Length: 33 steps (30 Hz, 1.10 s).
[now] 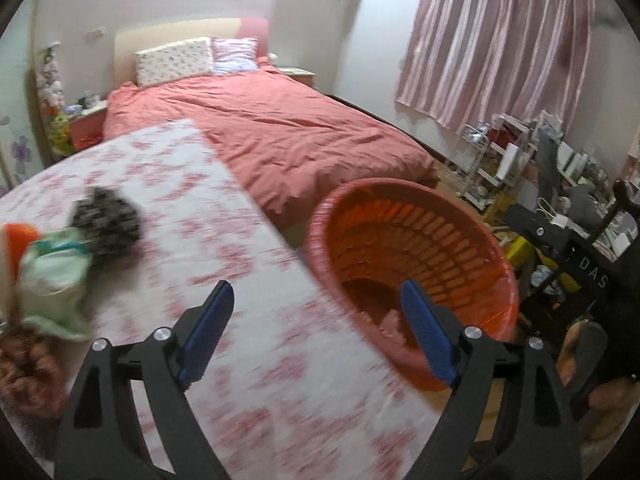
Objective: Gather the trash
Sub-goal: 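Grasp the brown plaid cloth with the right tool while the left tool returns to the bed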
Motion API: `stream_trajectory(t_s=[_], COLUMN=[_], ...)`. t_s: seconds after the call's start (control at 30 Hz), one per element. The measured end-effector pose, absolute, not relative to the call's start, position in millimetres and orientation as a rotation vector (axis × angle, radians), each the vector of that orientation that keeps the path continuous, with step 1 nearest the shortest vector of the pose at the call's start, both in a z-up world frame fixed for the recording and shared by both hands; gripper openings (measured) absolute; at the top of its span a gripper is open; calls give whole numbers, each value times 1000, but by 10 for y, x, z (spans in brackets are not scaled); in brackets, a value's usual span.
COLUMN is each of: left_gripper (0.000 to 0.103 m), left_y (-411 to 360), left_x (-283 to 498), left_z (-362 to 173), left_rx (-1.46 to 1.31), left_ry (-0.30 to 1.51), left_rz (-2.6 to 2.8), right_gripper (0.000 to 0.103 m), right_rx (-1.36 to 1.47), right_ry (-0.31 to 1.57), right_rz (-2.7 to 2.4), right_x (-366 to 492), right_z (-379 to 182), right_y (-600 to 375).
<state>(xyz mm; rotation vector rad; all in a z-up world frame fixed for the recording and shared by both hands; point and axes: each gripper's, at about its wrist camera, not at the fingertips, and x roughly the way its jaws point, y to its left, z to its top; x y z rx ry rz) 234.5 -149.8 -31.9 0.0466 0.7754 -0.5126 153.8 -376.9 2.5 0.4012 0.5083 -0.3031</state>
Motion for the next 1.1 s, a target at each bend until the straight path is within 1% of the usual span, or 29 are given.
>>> stream_trajectory(t_s=[0.33, 0.5, 0.6, 0.7, 0.8, 0.83, 0.9, 0.97, 1.03, 1.1], left_gripper=[86, 88, 88, 88, 88, 88, 88, 88, 88, 88], left_y=[-287, 401, 864, 1249, 1517, 1569, 1676, 1742, 1819, 1875], left_x=[2003, 1885, 1853, 1814, 1764, 1737, 1695, 1652, 1632, 1617], left_z=[-80, -97, -135, -170, -185, -185, -191, -206, -231, -243], left_rx=[23, -8, -51, -95, -127, -131, -136, -140, -153, -169], left_ry=[698, 677, 686, 692, 692, 689, 686, 686, 690, 694], left_rz=[-277, -127, -39, 22, 60, 66, 79, 84, 84, 78], right_gripper=[77, 76, 74, 69, 58, 53, 47, 39, 36, 36], right_rx=[299, 270, 236, 188, 159, 151, 133, 117, 103, 86], right_ry=[530, 577, 595, 609, 636, 646, 673, 694, 702, 707], right_rz=[-136, 11, 93, 156, 223, 243, 288, 321, 338, 351], right_x=[1517, 1607, 1650, 1683, 1744, 1758, 1795, 1836, 1843, 1885], right_z=[175, 134, 116, 97, 49, 29, -20, -61, -63, -90], right_y=[-2889, -2274, -1906, -1544, -1188, -1088, -873, -695, -574, -437])
